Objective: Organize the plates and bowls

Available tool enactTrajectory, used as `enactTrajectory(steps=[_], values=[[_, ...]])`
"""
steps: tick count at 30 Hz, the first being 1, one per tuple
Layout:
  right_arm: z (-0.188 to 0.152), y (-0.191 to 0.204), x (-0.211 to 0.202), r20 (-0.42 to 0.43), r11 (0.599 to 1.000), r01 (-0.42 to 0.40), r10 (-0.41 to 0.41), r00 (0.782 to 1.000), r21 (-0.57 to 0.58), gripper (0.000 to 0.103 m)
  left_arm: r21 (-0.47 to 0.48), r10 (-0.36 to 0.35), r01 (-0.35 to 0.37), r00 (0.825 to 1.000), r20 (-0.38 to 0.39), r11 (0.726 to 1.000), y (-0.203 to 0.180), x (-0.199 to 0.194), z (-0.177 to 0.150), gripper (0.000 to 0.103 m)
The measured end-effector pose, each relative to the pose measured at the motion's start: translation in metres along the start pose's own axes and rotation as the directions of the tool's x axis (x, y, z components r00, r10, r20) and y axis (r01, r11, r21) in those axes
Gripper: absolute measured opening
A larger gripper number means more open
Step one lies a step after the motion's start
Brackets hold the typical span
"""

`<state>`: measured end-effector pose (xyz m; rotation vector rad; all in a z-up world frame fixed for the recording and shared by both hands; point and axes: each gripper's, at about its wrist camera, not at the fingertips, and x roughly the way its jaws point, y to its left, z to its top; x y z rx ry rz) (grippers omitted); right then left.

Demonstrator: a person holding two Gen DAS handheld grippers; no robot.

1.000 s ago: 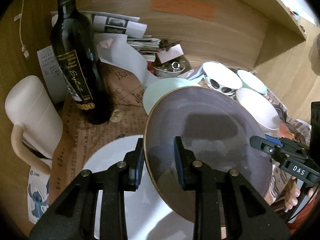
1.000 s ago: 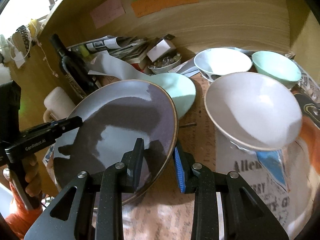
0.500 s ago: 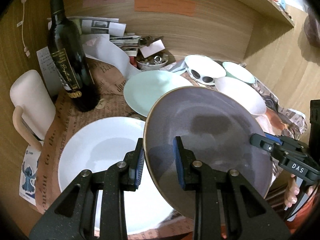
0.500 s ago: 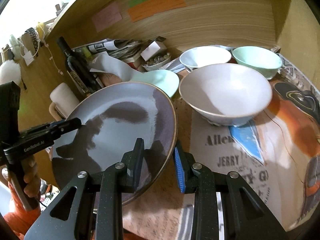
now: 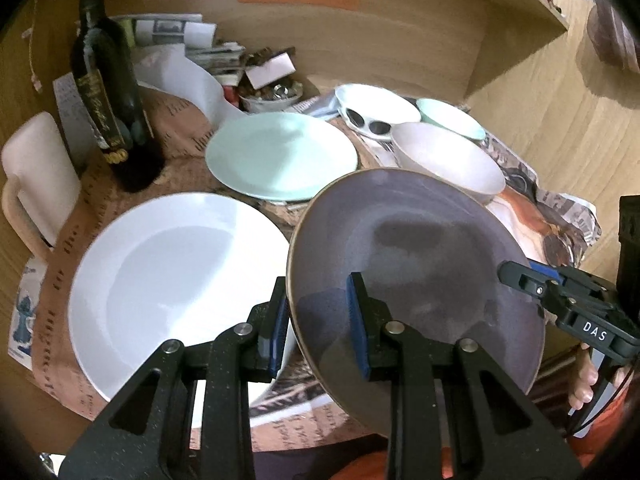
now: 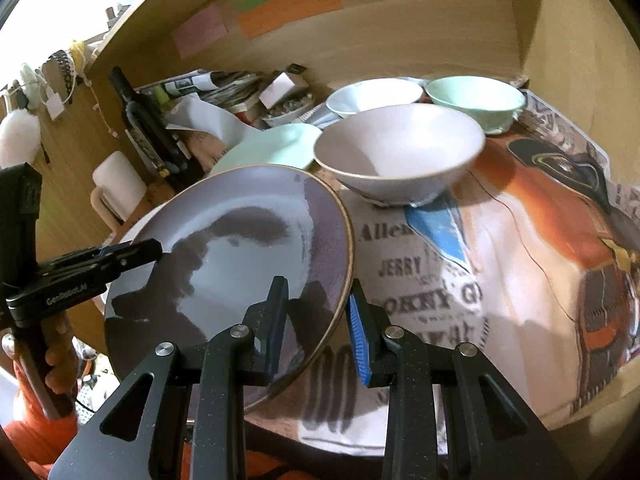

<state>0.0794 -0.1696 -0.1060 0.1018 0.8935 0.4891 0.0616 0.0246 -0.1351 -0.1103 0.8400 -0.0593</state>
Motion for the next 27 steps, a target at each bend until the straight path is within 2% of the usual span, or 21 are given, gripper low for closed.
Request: enactTrajectory(steps=[16, 27], values=[[-0.006, -0.027, 0.013, -0.046, 0.997, 0.046, -0.043, 0.998, 0.056, 0.027, 0.044, -0.014, 0.018, 0.995, -0.095, 0.999, -0.019, 0.039, -0.007, 0.028], [0.0, -0.032, 0.018, -0.047, 0.997, 0.036, -0.033, 0.998, 0.073, 0.027, 0.043, 0.001, 0.004, 0.994, -0.113, 0.999, -0.018, 0.056, 0.001, 0.028]])
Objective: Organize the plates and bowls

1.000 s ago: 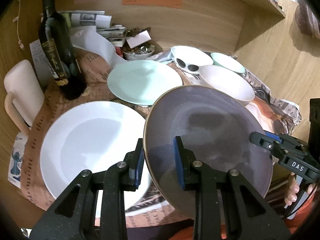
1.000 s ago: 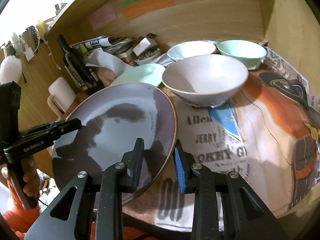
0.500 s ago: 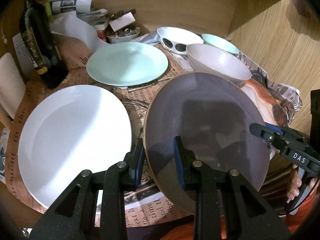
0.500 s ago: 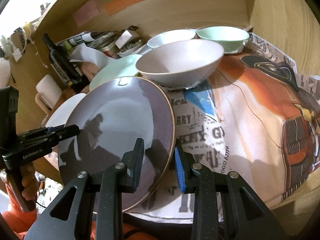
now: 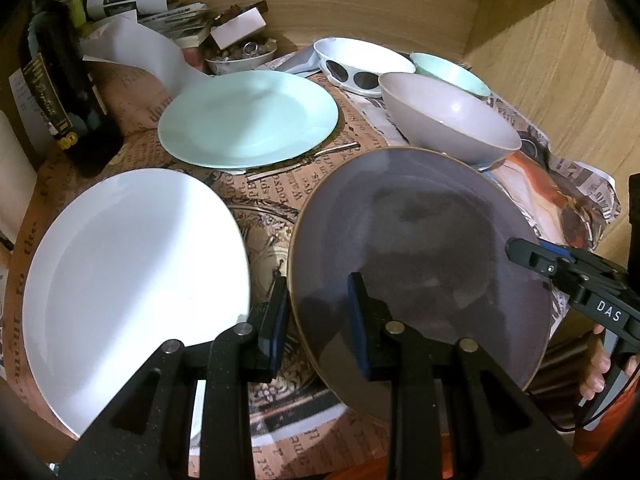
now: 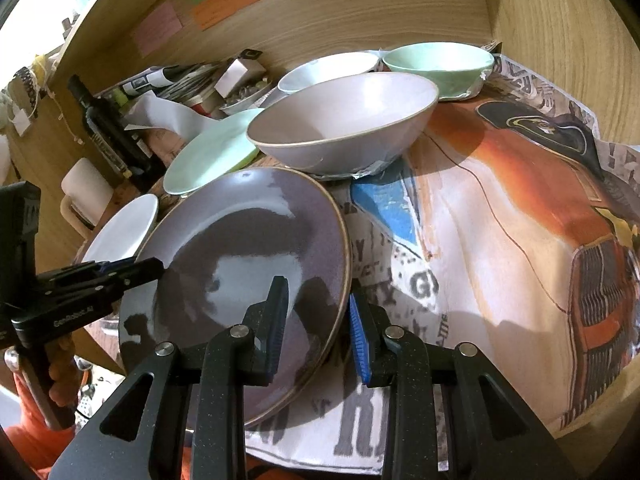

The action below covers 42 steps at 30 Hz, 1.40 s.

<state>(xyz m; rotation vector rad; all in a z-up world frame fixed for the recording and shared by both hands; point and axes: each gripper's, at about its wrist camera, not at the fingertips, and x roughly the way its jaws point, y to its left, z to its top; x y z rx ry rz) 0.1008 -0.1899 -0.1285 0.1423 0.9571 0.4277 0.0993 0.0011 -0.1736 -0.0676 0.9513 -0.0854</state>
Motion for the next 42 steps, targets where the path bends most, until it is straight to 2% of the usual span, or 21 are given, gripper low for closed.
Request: enactTrajectory(steps=[12, 20, 25, 31, 34, 36, 38, 42], values=[[0.012, -0.005, 0.009, 0.005, 1.0, 0.007, -0.007, 1.0, 0.022, 0.027, 0.009, 0.002, -0.002, 1.0, -0.001, 1.0, -0.001, 0.01, 0.009, 0.029], [0.009, -0.001, 0.008, -0.001, 0.999, 0.027, -0.027, 1.0, -0.033, 0.027, 0.024, -0.015, 0.015, 1.0, 0.003, 1.0, 0.0, 0.008, 0.007, 0.028], [0.008, 0.004, -0.004, 0.031, 0.994, 0.08, -0.078, 0.996, -0.073, 0.027, 0.057, 0.028, -0.031, 0.998, 0.052, 0.998, 0.0, -0.002, 0.002, 0.028], [0.019, 0.016, -0.03, 0.113, 0.993, 0.077, -0.068, 0.991, -0.085, 0.028, 0.042, 0.037, -0.042, 0.991, 0.128, 0.998, 0.011, -0.03, -0.001, 0.029], [0.024, 0.032, -0.039, 0.158, 0.991, 0.07, -0.051, 0.986, -0.114, 0.037, 0.019, 0.047, -0.052, 0.982, 0.182, 0.998, 0.019, -0.049, -0.001, 0.037], [0.027, 0.044, -0.044, 0.186, 0.989, 0.058, -0.032, 0.982, -0.133, 0.045, 0.001, 0.058, -0.059, 0.972, 0.229, 0.998, 0.026, -0.064, -0.001, 0.053], [0.029, 0.056, -0.046, 0.209, 0.987, 0.05, -0.017, 0.978, -0.151, 0.054, -0.013, 0.072, -0.071, 0.96, 0.272, 0.997, 0.032, -0.078, -0.003, 0.062], [0.033, 0.083, -0.042, 0.234, 0.98, 0.03, 0.017, 0.972, -0.196, 0.065, -0.034, 0.108, -0.102, 0.938, 0.331, 0.994, 0.047, -0.101, -0.007, 0.076]])
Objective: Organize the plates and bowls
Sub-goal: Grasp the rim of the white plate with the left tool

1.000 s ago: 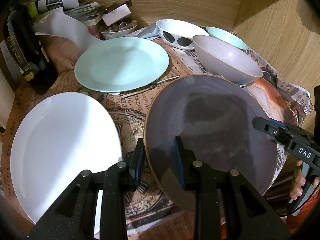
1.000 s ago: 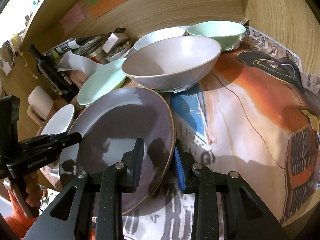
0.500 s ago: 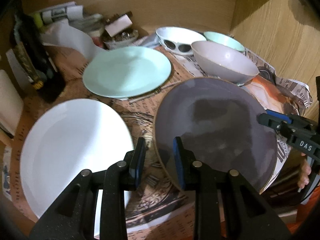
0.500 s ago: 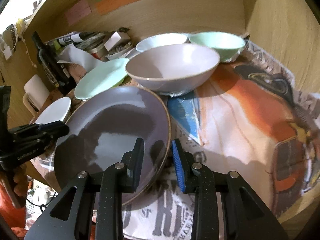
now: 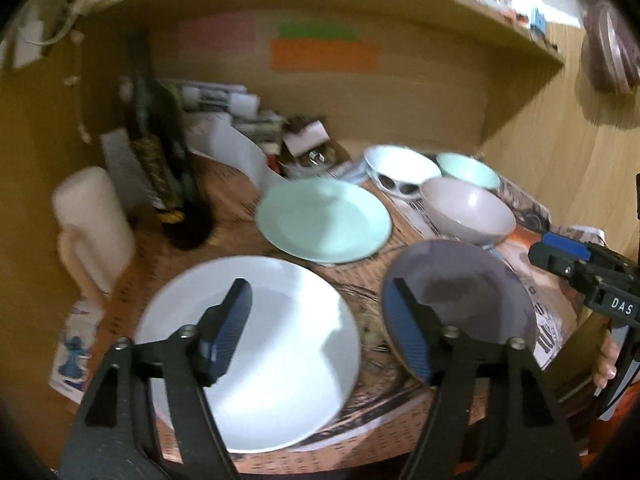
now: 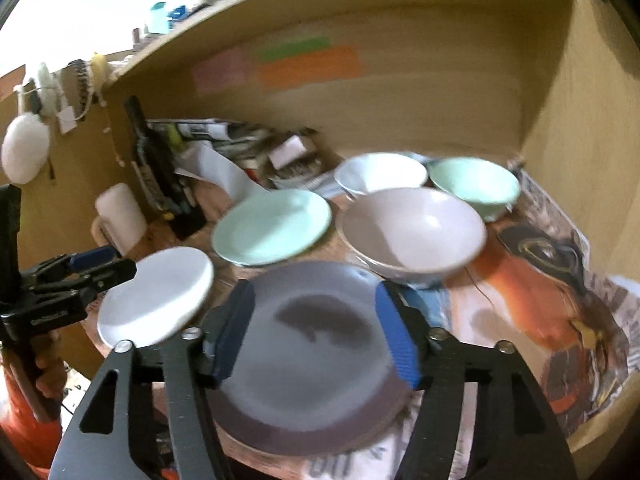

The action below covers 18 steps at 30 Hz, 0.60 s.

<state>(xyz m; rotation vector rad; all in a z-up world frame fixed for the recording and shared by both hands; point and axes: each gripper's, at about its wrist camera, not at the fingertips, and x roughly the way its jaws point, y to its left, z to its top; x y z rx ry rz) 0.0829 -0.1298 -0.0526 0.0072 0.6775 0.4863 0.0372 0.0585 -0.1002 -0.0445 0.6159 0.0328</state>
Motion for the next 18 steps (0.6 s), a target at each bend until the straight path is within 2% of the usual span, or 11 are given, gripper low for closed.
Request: enactTrajectory(steps=[3, 7, 18], values=[[0.002, 0.017, 0.007, -0.006, 0.999, -0.03, 0.03, 1.0, -0.024, 0.066, -0.008, 0.025, -0.024, 0.999, 0.032, 1.0, 0.015, -0.011, -0.001, 0.087], [0.003, 0.038, 0.024, -0.032, 0.997, -0.06, 0.058, 0.998, -0.056, 0.068, -0.021, 0.061, -0.06, 0.997, 0.04, 0.998, 0.034, -0.016, -0.006, 0.091], [-0.001, 0.077, 0.078, -0.171, 0.989, -0.129, 0.116, 0.978, -0.066, 0.068, -0.087, 0.115, -0.121, 0.99, -0.076, 0.989, 0.098, 0.002, -0.035, 0.092]])
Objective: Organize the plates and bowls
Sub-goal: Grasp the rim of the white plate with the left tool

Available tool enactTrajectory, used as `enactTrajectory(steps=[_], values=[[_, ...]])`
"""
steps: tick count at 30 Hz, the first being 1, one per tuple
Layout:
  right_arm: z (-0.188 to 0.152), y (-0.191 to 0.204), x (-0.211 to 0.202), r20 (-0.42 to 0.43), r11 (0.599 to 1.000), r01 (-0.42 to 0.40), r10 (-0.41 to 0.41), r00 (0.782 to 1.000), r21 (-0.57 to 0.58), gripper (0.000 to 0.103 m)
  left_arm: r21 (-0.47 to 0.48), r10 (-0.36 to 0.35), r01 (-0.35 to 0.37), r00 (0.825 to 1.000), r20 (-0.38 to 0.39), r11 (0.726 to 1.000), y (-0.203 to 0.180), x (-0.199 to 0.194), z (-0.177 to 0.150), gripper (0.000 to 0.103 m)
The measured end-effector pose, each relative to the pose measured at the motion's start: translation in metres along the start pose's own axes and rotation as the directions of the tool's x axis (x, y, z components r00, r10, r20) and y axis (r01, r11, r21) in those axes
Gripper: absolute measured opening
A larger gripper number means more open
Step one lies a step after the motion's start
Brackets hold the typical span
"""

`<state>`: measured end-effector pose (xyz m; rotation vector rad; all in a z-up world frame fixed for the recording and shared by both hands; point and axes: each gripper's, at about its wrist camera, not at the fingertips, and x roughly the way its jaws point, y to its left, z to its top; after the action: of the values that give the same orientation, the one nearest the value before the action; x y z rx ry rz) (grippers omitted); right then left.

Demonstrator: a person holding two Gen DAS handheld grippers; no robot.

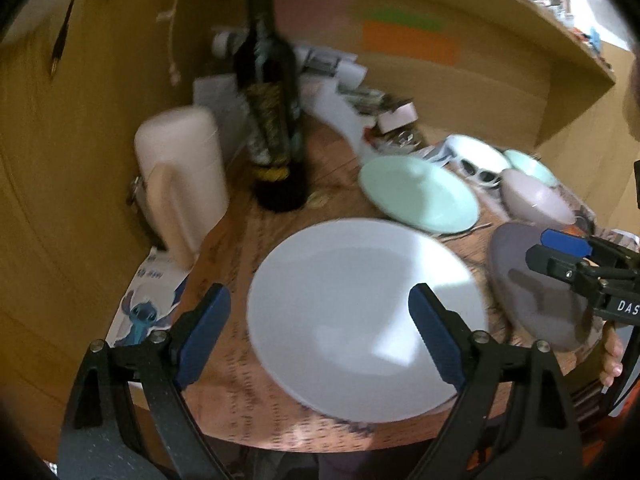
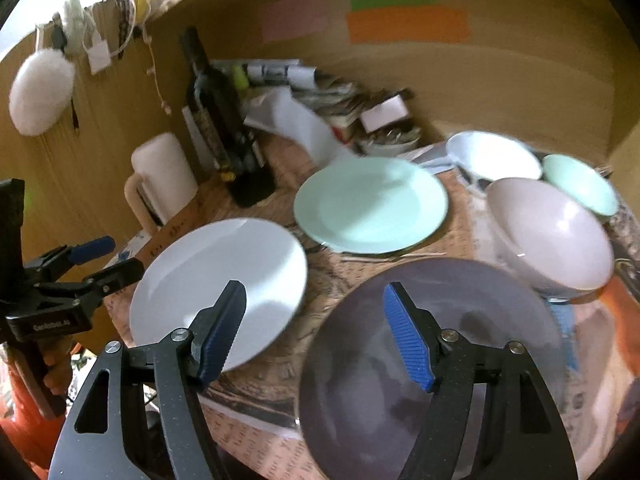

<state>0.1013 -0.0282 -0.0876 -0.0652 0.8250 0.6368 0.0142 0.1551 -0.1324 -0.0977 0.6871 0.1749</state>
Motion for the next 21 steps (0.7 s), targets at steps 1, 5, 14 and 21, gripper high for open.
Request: enactTrajectory(steps=[1, 5, 14, 21], values=[[0.0, 0.003, 0.006, -0.017, 1.0, -0.002, 0.002, 1.0, 0.001, 0.068, -0.007, 0.007, -0.007, 1.0, -0.01, 1.0, 0.006, 0.003, -0.003, 0.092], [0.001, 0.011, 0.023, -0.069, 1.0, -0.007, 0.007, 0.998, -0.002, 0.068, -0.034, 0.013, -0.014, 0.999, -0.041, 0.999, 0.024, 0.013, -0.009, 0.092], [0.002, 0.02, 0.057, -0.187, 1.0, -0.026, 0.027, 0.982, 0.006, 0.041, -0.067, -0.023, 0.017, 0.995, -0.095, 0.998, 0.048, 0.031, -0.015, 0.067], [0.007, 0.02, 0.068, -0.228, 1.0, -0.012, 0.006, 0.974, -0.025, 0.032, -0.069, -0.078, 0.068, 0.986, -0.15, 0.995, 0.054, 0.047, -0.021, 0.04]])
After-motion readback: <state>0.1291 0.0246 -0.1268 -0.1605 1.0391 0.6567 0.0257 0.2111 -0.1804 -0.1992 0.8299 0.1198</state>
